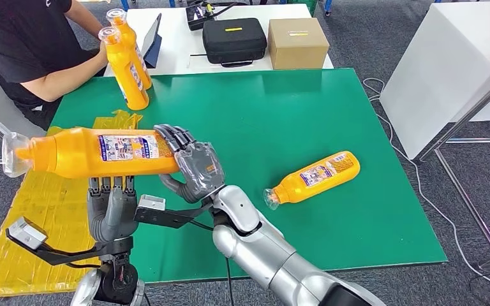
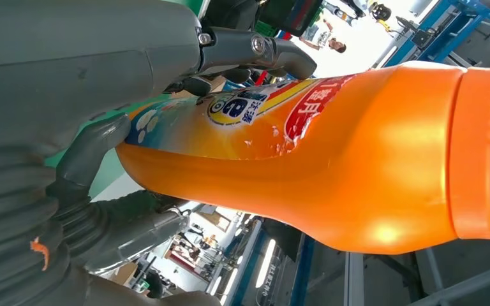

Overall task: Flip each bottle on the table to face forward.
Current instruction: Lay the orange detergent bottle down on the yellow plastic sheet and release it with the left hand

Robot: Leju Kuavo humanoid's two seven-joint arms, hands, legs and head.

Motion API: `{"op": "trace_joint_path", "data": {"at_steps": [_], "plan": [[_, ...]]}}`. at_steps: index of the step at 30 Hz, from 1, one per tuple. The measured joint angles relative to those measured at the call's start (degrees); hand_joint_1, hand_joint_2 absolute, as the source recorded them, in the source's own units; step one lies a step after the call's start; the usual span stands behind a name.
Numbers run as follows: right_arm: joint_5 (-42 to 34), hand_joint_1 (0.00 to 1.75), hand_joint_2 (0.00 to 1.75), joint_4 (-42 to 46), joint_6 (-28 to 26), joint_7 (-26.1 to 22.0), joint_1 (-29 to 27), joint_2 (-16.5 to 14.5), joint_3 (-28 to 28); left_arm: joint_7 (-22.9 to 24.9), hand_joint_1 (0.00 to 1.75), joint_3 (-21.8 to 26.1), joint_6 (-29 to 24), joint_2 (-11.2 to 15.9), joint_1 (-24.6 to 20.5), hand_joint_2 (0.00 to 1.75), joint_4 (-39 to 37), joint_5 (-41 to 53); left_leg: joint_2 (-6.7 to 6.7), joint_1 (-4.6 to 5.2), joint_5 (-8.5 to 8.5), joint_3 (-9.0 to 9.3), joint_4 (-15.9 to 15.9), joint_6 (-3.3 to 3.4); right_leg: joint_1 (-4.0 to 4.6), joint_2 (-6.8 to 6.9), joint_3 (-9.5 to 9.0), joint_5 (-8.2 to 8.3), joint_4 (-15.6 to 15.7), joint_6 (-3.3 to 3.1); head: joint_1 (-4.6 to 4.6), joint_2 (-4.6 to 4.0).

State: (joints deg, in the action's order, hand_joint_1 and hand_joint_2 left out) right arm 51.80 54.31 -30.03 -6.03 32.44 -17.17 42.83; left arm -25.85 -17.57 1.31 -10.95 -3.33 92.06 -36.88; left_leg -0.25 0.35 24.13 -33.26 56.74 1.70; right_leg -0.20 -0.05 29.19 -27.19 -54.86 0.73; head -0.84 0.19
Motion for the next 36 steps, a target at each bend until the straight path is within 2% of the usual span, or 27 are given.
{"op": "trace_joint_path", "data": {"at_steps": [5, 9, 13, 22, 34, 35, 36], "plan": [[-0.05, 1.75, 1.75, -2.31, 0.86, 1.40, 0.86, -1.01, 1.08, -0.01, 0.00, 0.04, -0.98, -0.04, -0.74, 1.75, -0.03, -0.45, 0.00, 0.01, 0.00, 0.00, 0.01, 0.00, -0.02, 0.00, 0.01, 0.00, 0.00, 0.00, 0.01, -0.01], [2.05, 1.75, 1.75, -3.14, 3.07, 4.76, 1.18, -2.21, 3.14, -2.03, 0.00, 0.81, -5.63, -0.40, -1.35, 1.75, 0.39, 3.30, 0.02, 0.00, 0.00, 0.00, 0.00, 0.00, 0.01, -0.03, 0.02, 0.00, 0.00, 0.00, 0.01, 0.00], [4.63, 1.75, 1.75, -1.71, 6.81, 7.85, -0.02, -2.61, 6.58, -3.66, 0.00, 2.88, -9.67, -0.54, -0.77, 1.75, 2.77, 8.56, 0.04, -0.02, 0.01, -0.01, 0.00, -0.01, 0.02, -0.03, 0.06, -0.01, 0.00, -0.01, 0.02, -0.01], [6.22, 1.75, 1.75, 2.22, 11.54, 10.84, -2.85, -2.45, 11.18, -6.37, 0.00, 7.61, -14.80, -0.89, 0.23, 1.75, 5.69, 14.32, 0.06, -0.03, 0.00, -0.06, -0.01, -0.01, 0.01, -0.03, 0.13, -0.01, 0.00, -0.01, 0.01, -0.01], [8.55, 1.75, 1.75, 5.41, 13.82, 13.11, -4.98, -1.63, 12.25, -5.64, 0.00, 9.27, -16.24, -1.52, 0.73, 1.75, 6.20, 15.74, 0.05, 0.00, 0.01, -0.06, 0.00, 0.00, -0.05, -0.03, 0.14, -0.01, 0.00, -0.01, 0.01, 0.00], [8.55, 1.75, 1.75, 5.50, 13.82, 13.11, -5.03, -1.60, 12.30, -5.63, 0.20, 9.30, -16.24, -1.55, 0.77, 1.75, 6.20, 15.74, 0.05, 0.00, 0.01, -0.06, 0.00, 0.00, -0.04, -0.03, 0.14, -0.01, 0.00, -0.01, 0.02, 0.01], [8.55, 1.75, 1.75, 5.58, 13.83, 13.12, -5.09, -1.56, 12.35, -5.63, 0.63, 9.32, -16.24, -1.56, 0.79, 1.75, 6.20, 15.74, 0.05, 0.00, 0.01, -0.06, 0.00, -0.01, -0.04, -0.03, 0.14, -0.01, 0.00, -0.01, 0.01, 0.00]]}}
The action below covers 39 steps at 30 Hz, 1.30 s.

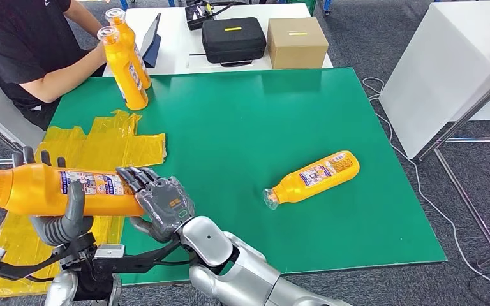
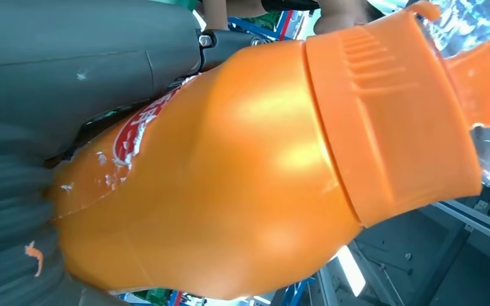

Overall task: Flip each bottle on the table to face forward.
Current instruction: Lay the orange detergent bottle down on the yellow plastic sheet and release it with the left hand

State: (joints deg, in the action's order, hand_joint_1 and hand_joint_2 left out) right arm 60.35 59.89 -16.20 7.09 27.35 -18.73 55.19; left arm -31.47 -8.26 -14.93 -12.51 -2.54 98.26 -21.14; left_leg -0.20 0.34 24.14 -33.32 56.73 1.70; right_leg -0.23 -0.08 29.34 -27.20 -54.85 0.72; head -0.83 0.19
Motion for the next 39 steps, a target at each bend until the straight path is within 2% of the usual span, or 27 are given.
{"op": "trace_joint_path", "data": {"at_steps": [2, 3, 26, 28, 30, 32, 35, 39], "plan": [[0.01, 1.75, 1.75, 0.11, 0.03, 0.02, -0.09, 0.08, 0.08, 0.05, 1.51, 0.03, 0.02, -0.01, 0.04, 1.75, -0.01, 0.01, 0.00, 0.00, 0.00, 0.00, 0.00, 0.00, 0.01, 0.00, 0.00, 0.00, 0.00, 0.00, 0.01, -0.01], [0.05, 1.75, 1.75, 0.17, 0.07, 0.05, -0.12, 0.11, 0.10, 0.10, 1.75, 0.05, 0.07, -0.01, 0.05, 1.75, -0.01, 0.03, 0.00, 0.00, 0.00, 0.00, 0.00, 0.00, 0.02, 0.00, 0.01, 0.00, 0.00, 0.00, 0.00, -0.01], [3.25, 1.75, 1.75, 2.64, 0.63, 1.02, -3.17, 1.27, -3.05, 1.20, 1.75, -0.93, 1.88, -0.14, -2.10, 1.75, -3.68, -0.26, 0.04, 0.00, 0.00, -0.01, 0.00, 0.00, -0.01, -0.01, 0.04, 0.00, 0.00, 0.00, -0.01, 0.00], [3.23, 0.87, 1.75, 2.74, 0.59, 1.02, -3.24, 1.40, -3.36, 1.21, 1.75, -1.02, 1.87, -0.14, -2.40, 1.75, -4.29, -0.25, 0.05, 0.00, 0.00, -0.01, 0.00, 0.00, -0.01, -0.02, 0.04, 0.00, 0.00, 0.00, 0.01, 0.00], [3.19, 0.00, 0.87, 2.86, 0.43, 1.04, -3.40, 1.55, -3.77, 1.39, 1.75, -1.13, 1.80, -0.10, -2.90, 1.75, -5.10, -0.04, 0.03, 0.00, 0.00, -0.01, 0.01, 0.00, -0.01, -0.02, 0.05, 0.00, 0.00, 0.00, 0.01, -0.01], [2.86, 0.00, 0.00, 3.05, -0.52, 1.04, -3.90, 1.96, -4.38, 2.00, 1.75, -1.16, 1.55, 0.14, -3.97, 1.75, -6.62, 0.43, -0.01, 0.00, 0.00, -0.01, 0.01, 0.00, -0.01, 0.00, 0.02, 0.00, 0.00, 0.00, 0.00, -0.01], [1.96, 0.00, 0.00, 4.47, -3.08, 0.71, -5.83, 3.23, -6.07, 2.62, 1.75, -0.18, 1.15, 1.18, -6.33, 1.75, -10.67, 1.10, -0.01, 0.01, 0.00, -0.01, 0.00, 0.00, 0.01, -0.02, -0.02, 0.01, 0.00, 0.01, -0.01, -0.01], [1.52, 0.00, 0.00, 7.69, -4.09, -0.39, -8.54, 5.11, -9.66, 2.56, 1.75, 3.91, 1.25, 2.67, -8.75, 1.75, -15.75, 2.58, -0.01, 0.01, -0.01, 0.00, 0.00, 0.00, 0.02, -0.02, -0.01, 0.02, 0.00, 0.01, -0.01, 0.00]]}}
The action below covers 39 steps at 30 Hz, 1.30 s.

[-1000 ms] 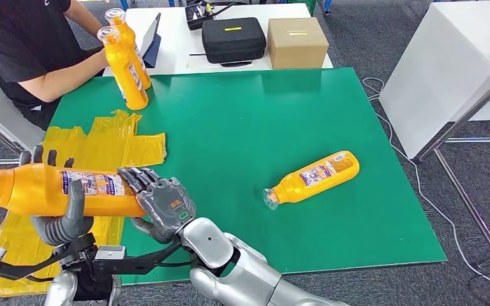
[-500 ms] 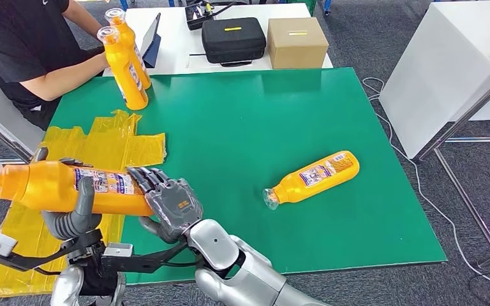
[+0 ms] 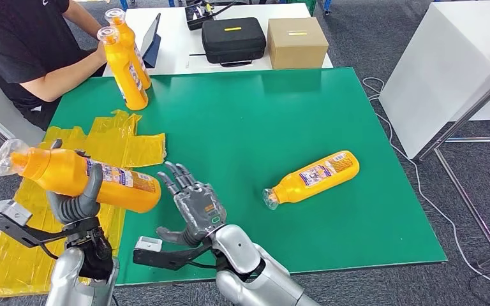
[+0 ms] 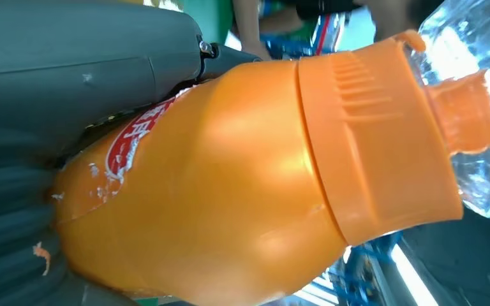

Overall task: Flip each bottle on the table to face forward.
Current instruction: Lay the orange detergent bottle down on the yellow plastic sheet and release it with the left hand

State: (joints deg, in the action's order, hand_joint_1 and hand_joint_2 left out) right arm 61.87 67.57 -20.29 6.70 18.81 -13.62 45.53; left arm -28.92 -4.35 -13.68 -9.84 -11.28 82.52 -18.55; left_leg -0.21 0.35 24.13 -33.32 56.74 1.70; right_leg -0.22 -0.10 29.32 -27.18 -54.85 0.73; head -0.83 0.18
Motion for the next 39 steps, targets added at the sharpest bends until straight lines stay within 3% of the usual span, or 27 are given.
{"op": "trace_joint_path", "data": {"at_steps": [4, 11, 15, 17, 20, 22, 26, 31, 39], "plan": [[0.05, 0.00, 0.00, 2.45, -0.70, -0.15, -1.56, 1.30, -2.43, 0.50, 1.75, 2.07, -1.82, 1.02, -1.31, 1.75, -3.50, 3.16, -0.02, 0.00, 0.00, -0.01, 0.00, 0.00, 0.00, 0.02, 0.00, 0.00, 0.00, 0.00, -0.01, 0.00], [0.37, 0.00, 0.00, 7.35, -0.57, -0.93, -5.76, 4.40, -6.05, -2.70, 1.75, 5.68, -9.16, 4.39, -5.33, 1.75, -13.89, 14.20, -0.03, 0.00, 0.00, -0.01, 0.00, 0.00, 0.00, 0.03, 0.00, -0.01, 0.00, 0.00, 0.00, 0.00], [0.27, 0.00, 0.00, 9.48, -0.54, -1.50, -7.79, 6.01, -6.89, -5.82, 1.75, 5.97, -20.90, 6.52, -8.01, 1.75, -19.85, 29.60, -0.02, 0.00, 0.00, -0.01, 0.00, 0.00, 0.01, 0.02, -0.01, -0.01, 0.00, 0.00, 0.00, -0.01], [-0.25, 0.00, 0.00, 10.45, -0.41, -1.80, -8.45, 6.78, -7.27, -5.41, 1.75, 6.04, -23.37, 7.53, -9.07, 1.75, -22.35, 36.58, -0.02, 0.00, 0.00, -0.01, 0.00, 0.00, 0.01, 0.02, -0.01, -0.01, 0.00, 0.00, -0.01, 0.00], [-1.71, 0.00, 0.00, 11.39, 0.34, -2.37, -8.88, 7.71, -7.60, -4.37, 1.75, 7.65, -25.64, 8.29, -9.89, 1.75, -25.50, 56.60, 0.00, 0.00, 0.00, -0.01, 0.00, 0.00, 0.00, 0.02, -0.01, -0.01, 0.00, 0.00, 0.00, 0.00], [-2.31, 0.00, 0.00, 11.64, 0.74, -2.63, -8.94, 8.10, -7.79, -4.31, 1.75, 9.51, -25.97, 8.34, -9.96, 1.75, -26.72, 67.21, -0.01, 0.00, 0.00, -0.01, 0.00, 0.00, 0.00, 0.02, -0.01, -0.01, 0.00, 0.00, -0.01, -0.01], [-3.16, 0.00, 0.00, 11.92, 1.12, -3.04, -8.90, 8.65, -7.95, -4.82, 1.75, 12.40, -26.21, 7.91, -10.01, 1.75, -28.04, 74.68, 0.01, 0.01, 0.00, -0.01, 0.00, 0.00, 0.00, -0.01, 0.00, 0.00, 0.00, 0.00, -0.01, -0.01], [-6.46, 0.00, 0.00, 11.15, 1.96, -4.83, -7.61, 8.82, -7.81, -9.77, 1.75, 18.54, -26.32, 5.56, -9.48, 1.75, -27.53, 92.81, -0.03, 0.00, 0.00, -0.02, -0.01, 0.00, 0.00, 0.03, -0.04, -0.01, 0.00, 0.00, -0.01, 0.00], [-11.17, 0.00, 0.00, 6.68, 1.73, -8.44, -4.32, 9.49, -5.82, -9.05, 1.75, 20.63, -26.36, 4.06, -5.33, 1.75, -26.12, 100.99, -0.02, 0.01, 0.00, -0.01, 0.00, 0.00, 0.00, 0.02, -0.03, -0.01, 0.00, 0.00, 0.00, 0.00]]}}
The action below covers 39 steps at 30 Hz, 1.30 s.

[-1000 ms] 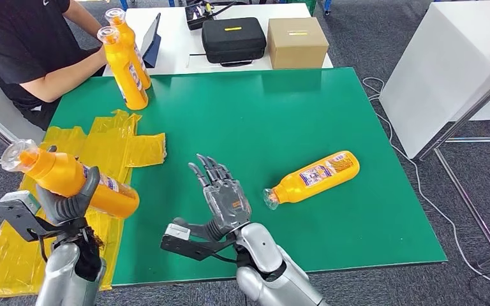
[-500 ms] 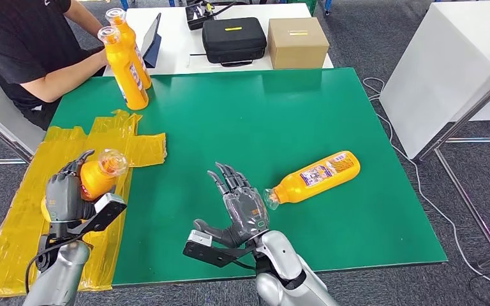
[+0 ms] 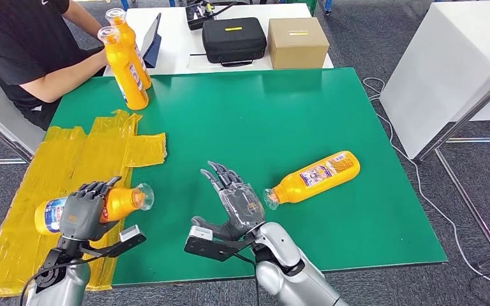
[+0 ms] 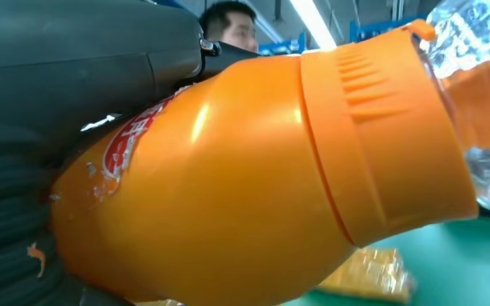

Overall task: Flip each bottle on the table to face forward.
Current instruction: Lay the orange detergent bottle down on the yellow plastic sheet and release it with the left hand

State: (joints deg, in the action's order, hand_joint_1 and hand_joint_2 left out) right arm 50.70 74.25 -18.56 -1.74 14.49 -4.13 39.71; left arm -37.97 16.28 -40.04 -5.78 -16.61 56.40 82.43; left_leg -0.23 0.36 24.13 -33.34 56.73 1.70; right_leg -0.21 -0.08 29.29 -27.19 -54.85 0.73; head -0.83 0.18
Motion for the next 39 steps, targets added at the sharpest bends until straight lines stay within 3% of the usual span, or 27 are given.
{"op": "trace_joint_path", "data": {"at_steps": [5, 7, 9, 11, 30, 35, 39], "plan": [[-0.63, 0.00, 0.00, -1.81, -0.66, -0.62, 0.37, 0.71, 0.73, 1.61, 1.75, -0.72, -0.02, 0.44, 1.91, 1.75, -0.59, -0.78, -0.01, -0.01, 0.00, -0.01, 0.00, 0.00, 0.01, 0.01, 0.00, -0.01, 0.00, 0.00, -0.01, -0.01], [-0.65, 0.00, 0.00, -2.25, -0.70, -0.64, 0.49, 0.88, 0.93, 1.67, 0.87, -0.95, -0.05, 0.56, 2.13, 1.75, -0.67, -0.80, -0.01, 0.00, 0.00, -0.01, -0.01, 0.00, 0.01, 0.01, -0.01, -0.01, 0.00, 0.00, -0.01, 0.00], [-0.68, 0.00, 0.00, -2.60, -0.71, -0.67, 0.54, 1.01, 1.09, 1.57, 0.00, -1.15, -0.07, 0.68, 2.36, 0.87, -0.72, -0.69, -0.01, 0.00, 0.00, -0.01, -0.01, 0.00, 0.01, 0.01, -0.01, -0.01, 0.00, 0.00, 0.00, 0.00], [-0.82, 0.00, 0.00, -2.90, -0.72, -0.70, 0.57, 1.17, 1.31, 1.08, 0.00, -1.18, -0.07, 0.72, 2.53, 0.00, -0.97, 0.09, -0.01, 0.00, 0.00, -0.01, -0.01, 0.00, 0.01, 0.01, -0.01, 0.00, 0.00, 0.00, -0.01, 0.01], [-1.17, 0.00, 0.00, -3.82, -1.06, -1.25, 0.20, 2.45, 1.92, -0.60, 0.00, -1.16, -0.14, 3.08, 3.69, 0.00, -5.85, -0.74, -0.01, 0.00, 0.00, 0.01, -0.01, 0.00, 0.01, 0.01, -0.03, -0.01, 0.00, 0.00, 0.00, -0.01], [-0.97, 0.00, 0.00, -3.80, -1.12, -1.26, 0.05, 3.12, 1.89, -1.89, 0.00, -1.89, -0.17, 3.75, 4.09, 0.00, -6.47, -6.90, -0.01, 0.00, 0.00, 0.02, 0.00, 0.00, 0.00, 0.01, -0.03, 0.00, 0.00, 0.00, -0.01, -0.01], [-0.08, 0.00, 0.00, -3.06, -1.10, -0.59, -0.38, 4.09, 1.12, -2.00, 0.00, -4.20, -0.17, 4.31, 5.22, 0.00, -5.84, -21.24, -0.01, 0.00, 0.00, 0.03, 0.00, 0.00, 0.00, 0.01, -0.02, 0.00, 0.00, 0.00, 0.00, -0.01]]}}
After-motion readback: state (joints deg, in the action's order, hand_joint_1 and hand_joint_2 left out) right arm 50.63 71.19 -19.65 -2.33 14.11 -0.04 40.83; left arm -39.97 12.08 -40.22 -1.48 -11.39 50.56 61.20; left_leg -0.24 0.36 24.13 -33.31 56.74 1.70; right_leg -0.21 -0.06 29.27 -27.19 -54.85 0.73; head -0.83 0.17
